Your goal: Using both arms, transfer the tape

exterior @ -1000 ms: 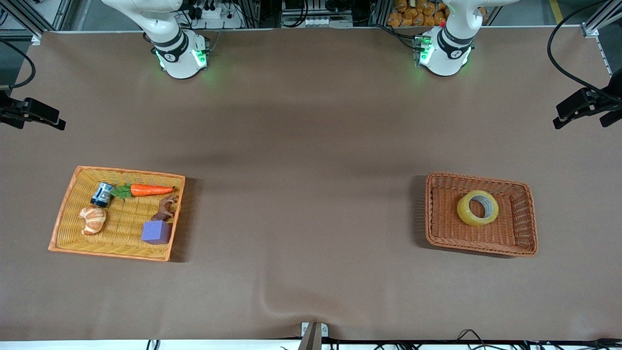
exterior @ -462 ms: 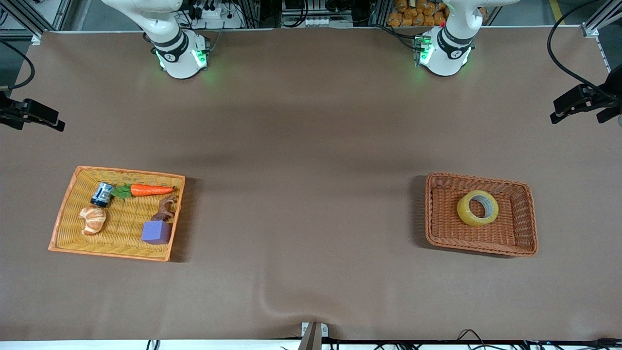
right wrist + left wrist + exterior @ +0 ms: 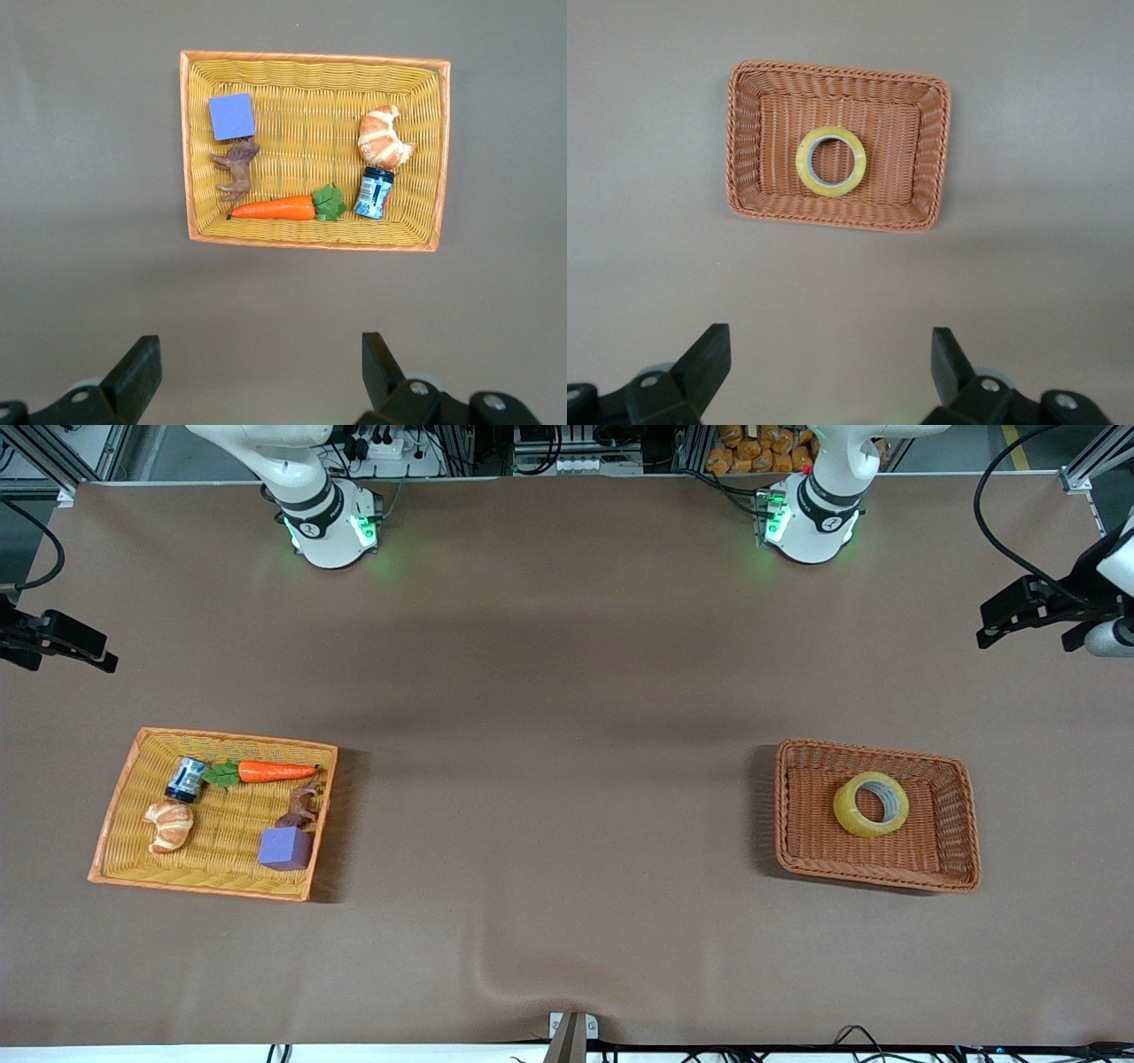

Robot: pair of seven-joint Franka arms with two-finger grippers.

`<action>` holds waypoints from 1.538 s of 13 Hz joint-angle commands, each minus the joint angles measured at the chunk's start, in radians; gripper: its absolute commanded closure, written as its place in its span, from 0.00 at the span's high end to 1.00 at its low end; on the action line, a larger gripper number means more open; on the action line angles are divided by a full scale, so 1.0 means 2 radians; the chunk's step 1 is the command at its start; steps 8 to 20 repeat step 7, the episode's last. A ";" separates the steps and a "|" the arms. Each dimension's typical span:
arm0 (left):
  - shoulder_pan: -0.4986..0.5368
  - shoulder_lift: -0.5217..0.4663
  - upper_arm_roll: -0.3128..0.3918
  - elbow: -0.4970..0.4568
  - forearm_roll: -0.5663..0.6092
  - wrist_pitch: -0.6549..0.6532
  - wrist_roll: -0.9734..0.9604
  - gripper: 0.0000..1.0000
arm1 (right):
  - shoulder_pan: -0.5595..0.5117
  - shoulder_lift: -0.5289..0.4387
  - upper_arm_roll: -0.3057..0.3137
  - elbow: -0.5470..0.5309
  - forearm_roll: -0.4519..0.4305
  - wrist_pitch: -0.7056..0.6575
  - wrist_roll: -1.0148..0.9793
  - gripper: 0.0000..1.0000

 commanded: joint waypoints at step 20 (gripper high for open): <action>-0.004 -0.009 0.006 -0.004 0.003 -0.010 0.000 1.00 | 0.002 -0.005 0.005 -0.004 0.007 0.001 0.000 1.00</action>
